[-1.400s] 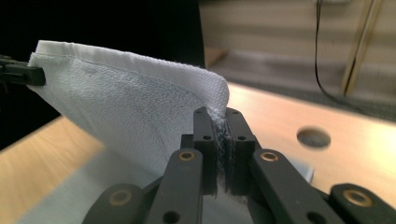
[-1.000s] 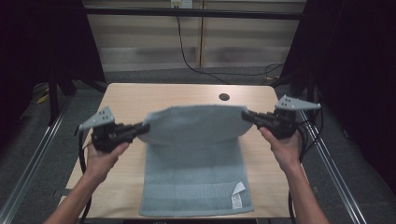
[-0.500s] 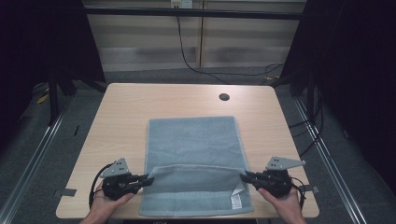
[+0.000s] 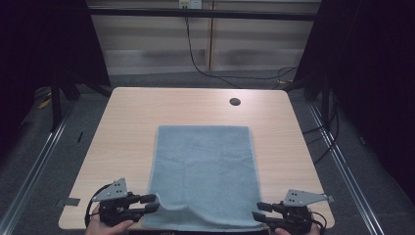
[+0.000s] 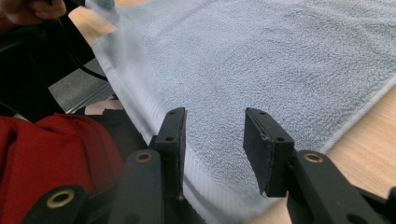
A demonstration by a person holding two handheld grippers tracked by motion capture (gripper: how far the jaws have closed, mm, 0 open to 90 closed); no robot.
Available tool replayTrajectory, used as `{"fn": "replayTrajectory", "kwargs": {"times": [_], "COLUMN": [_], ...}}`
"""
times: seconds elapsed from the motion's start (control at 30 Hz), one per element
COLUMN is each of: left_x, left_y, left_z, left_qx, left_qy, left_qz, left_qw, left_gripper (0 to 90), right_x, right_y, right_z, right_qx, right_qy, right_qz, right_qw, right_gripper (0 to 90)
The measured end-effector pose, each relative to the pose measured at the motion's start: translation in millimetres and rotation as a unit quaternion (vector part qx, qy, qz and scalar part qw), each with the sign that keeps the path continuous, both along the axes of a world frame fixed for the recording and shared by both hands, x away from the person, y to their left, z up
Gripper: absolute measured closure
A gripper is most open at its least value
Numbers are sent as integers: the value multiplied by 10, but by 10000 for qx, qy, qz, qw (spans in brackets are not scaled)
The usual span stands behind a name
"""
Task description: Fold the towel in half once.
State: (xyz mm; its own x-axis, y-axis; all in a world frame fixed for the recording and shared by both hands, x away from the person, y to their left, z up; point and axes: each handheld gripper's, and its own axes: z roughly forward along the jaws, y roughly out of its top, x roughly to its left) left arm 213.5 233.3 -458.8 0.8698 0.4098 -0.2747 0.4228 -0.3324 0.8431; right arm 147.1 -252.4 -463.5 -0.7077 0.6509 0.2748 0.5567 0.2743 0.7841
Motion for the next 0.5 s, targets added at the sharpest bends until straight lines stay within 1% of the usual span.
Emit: {"fn": "replayTrajectory", "kwargs": {"times": [0.03,0.1,0.13,0.17,0.2,0.23,0.27,0.3,0.33,0.37,0.4,0.43,0.47,0.5], "left_x": [27,113,180,265,359,460,558,662,753,835,934,1029,1099,1166], "left_y": [14,27,23,19,4,-12,-33,-62,-101,-137,-167,-195,-227,-263], "left_z": [26,63,61,53,35,8,-23,-56,-87,-118,-155,-196,-225,-242], "left_qx": [-48,31,73,167,203,259,311,388,495,600,607,578,687,779], "left_qy": [-12,-133,-153,-155,-81,-76,-22,102,158,73,235,454,439,437], "left_qz": [-17,80,143,230,292,362,488,544,592,679,657,665,749,785], "left_qw": [10000,9999,9998,9995,9993,9990,9983,9977,9969,9959,9957,9951,9939,9929], "left_gripper": [613,624,629,631,631,632,631,631,630,630,636,647,653,653], "right_x": [23,108,171,244,334,430,535,646,756,866,979,1089,1197,1283], "right_y": [-6,-5,1,11,24,41,60,78,100,124,141,161,189,220], "right_z": [2,17,22,27,27,24,16,2,-11,-22,-34,-44,-54,-60], "right_qx": [23,31,-5,-12,-29,-72,-114,-136,-179,-265,-254,-280,-375,-446], "right_qy": [-47,-37,-104,-104,-113,-122,-101,-87,-72,-52,-8,62,153,130], "right_qz": [-17,-64,-73,-98,-90,-107,-111,-98,-117,-162,-138,-112,-95,-141], "right_qw": [10000,10000,9999,9999,9999,9998,9998,9998,9997,9995,9996,9995,9991,9988], "right_gripper": [603,606,605,603,600,594,586,582,571,567,570,561,543,543]}}
